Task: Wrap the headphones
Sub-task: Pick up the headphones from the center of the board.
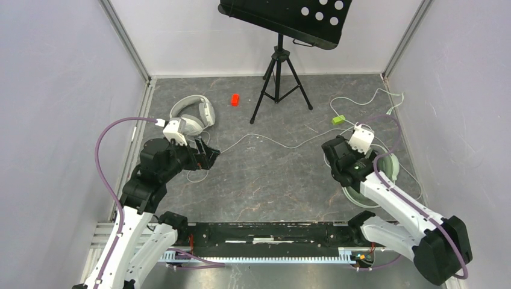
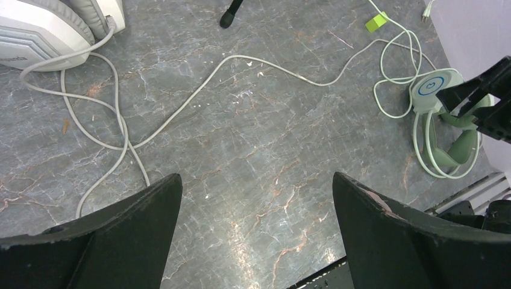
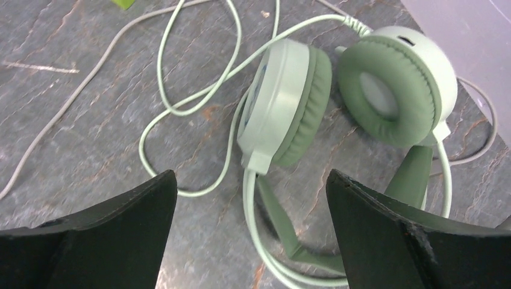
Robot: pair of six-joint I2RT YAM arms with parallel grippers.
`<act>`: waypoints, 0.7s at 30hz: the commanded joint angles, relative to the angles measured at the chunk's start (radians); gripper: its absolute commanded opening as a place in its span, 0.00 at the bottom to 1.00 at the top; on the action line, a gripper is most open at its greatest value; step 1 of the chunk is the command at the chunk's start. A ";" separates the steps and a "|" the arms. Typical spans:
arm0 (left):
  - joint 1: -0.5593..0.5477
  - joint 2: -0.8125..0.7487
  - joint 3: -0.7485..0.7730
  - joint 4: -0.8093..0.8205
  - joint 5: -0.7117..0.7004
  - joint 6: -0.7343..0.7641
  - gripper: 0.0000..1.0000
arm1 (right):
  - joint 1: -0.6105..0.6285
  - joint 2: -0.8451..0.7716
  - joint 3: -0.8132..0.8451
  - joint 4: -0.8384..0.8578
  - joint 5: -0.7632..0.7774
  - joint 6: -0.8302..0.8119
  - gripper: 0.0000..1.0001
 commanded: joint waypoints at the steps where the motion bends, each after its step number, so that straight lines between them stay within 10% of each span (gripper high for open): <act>1: 0.005 0.000 -0.003 0.019 0.009 -0.019 1.00 | -0.114 0.027 0.026 0.139 -0.082 -0.151 0.96; 16: 0.005 -0.001 -0.005 0.019 0.011 -0.021 1.00 | -0.312 0.141 -0.058 0.341 -0.185 -0.203 0.89; 21: 0.006 0.002 -0.005 0.019 0.010 -0.021 1.00 | -0.324 0.154 -0.093 0.376 -0.159 -0.212 0.73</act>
